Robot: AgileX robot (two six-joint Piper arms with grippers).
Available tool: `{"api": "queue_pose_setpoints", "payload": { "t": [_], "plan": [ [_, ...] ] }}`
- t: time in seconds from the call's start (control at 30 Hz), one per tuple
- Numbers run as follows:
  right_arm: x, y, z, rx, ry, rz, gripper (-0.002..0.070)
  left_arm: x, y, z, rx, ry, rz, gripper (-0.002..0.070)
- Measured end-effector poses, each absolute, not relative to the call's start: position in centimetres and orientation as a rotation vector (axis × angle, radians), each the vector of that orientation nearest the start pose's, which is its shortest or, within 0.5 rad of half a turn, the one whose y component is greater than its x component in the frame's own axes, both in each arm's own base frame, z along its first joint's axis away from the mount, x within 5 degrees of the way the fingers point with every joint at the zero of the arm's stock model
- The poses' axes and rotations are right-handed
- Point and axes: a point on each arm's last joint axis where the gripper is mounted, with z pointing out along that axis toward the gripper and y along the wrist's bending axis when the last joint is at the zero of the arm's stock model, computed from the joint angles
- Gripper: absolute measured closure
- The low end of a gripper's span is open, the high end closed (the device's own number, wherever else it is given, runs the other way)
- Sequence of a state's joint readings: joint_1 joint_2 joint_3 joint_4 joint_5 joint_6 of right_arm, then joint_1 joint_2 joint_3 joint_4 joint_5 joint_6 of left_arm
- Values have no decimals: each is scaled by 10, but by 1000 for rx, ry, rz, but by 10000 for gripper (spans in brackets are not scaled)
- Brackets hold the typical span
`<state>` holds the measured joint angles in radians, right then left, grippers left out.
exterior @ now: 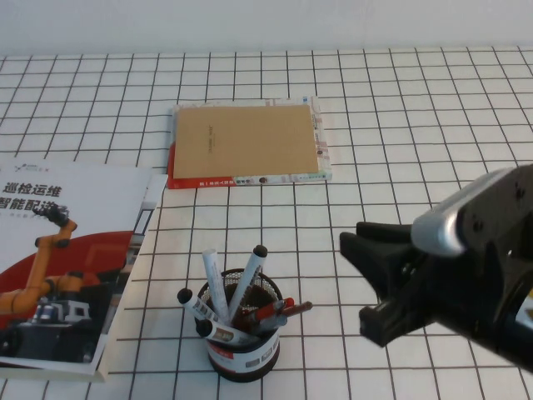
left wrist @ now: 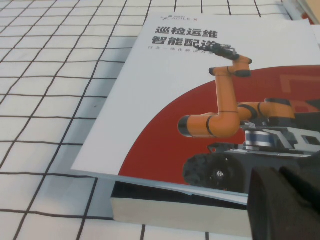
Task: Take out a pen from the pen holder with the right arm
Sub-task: 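Take a marker out of the pen holder and lay it on the table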
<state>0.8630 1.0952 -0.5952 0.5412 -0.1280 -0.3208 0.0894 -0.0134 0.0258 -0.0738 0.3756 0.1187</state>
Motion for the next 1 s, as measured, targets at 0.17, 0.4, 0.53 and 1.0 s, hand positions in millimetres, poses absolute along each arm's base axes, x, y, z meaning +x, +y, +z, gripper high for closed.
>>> {"api": "queue_pose_setpoints", "payload": {
  "t": [0.17,0.4,0.53,1.0],
  "plan": [
    [136,183,260,-553,1638,661,327,52,2,172,-18,1871,71,678],
    [125,189,229,-532,1497,654,245,52,2,172,-18,1871,71,678],
    [127,199,216,-531,1489,683,241,52,2,172,-18,1871,71,678],
    [124,208,182,-562,1561,768,241,52,2,172,-18,1871,71,678]
  ]
}}
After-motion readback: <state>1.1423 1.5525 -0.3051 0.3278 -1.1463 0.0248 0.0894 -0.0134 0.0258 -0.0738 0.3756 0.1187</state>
